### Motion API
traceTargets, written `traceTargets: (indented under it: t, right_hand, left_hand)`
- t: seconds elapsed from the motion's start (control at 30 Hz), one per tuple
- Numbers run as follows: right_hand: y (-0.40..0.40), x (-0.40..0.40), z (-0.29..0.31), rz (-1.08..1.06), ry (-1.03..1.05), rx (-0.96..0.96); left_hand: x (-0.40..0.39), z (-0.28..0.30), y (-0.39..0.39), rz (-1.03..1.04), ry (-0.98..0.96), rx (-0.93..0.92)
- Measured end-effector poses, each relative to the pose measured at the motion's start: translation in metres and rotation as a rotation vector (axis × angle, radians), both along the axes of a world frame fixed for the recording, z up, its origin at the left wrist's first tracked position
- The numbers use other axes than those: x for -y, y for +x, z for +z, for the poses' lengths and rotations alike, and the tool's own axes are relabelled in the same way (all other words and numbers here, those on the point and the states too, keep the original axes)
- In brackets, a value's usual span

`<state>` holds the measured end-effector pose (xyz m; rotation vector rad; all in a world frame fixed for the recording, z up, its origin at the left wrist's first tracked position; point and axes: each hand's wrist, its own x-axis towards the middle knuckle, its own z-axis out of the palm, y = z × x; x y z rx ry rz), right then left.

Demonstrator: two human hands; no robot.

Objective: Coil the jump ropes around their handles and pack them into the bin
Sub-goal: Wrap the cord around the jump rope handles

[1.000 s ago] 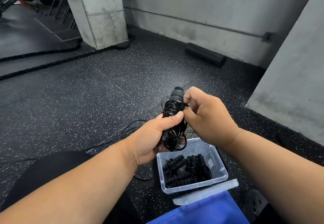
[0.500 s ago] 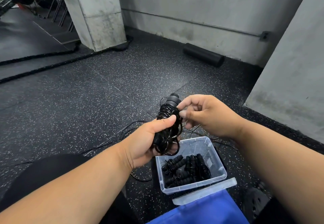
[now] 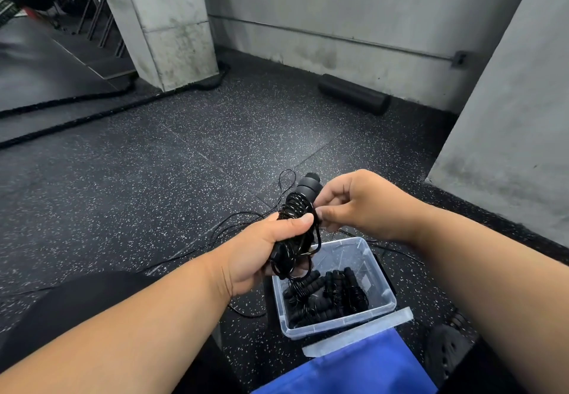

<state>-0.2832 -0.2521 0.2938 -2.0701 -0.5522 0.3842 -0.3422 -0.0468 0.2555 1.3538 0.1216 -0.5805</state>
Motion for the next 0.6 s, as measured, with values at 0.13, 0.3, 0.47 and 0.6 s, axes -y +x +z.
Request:
traceTargets:
  t: [0.13, 0.3, 0.47, 0.6]
  right_hand:
    - [-0.002, 0.0, 0.0, 0.002, -0.091, 0.104]
    - [-0.001, 0.002, 0.006, -0.074, -0.017, 0.233]
    - [0.006, 0.005, 0.002, -0.2, -0.15, 0.476]
    - [0.004, -0.001, 0.011, -0.194, -0.274, 0.935]
  left_hand:
    - [0.003, -0.001, -0.002, -0.012, 0.003, 0.001]
    - [-0.001, 0.004, -0.003, -0.045, -0.12, -0.056]
    - [-0.005, 0.008, 0.0, -0.094, -0.224, -0.142]
    - [-0.01, 0.015, 0.004, -0.142, -0.296, -0.152]
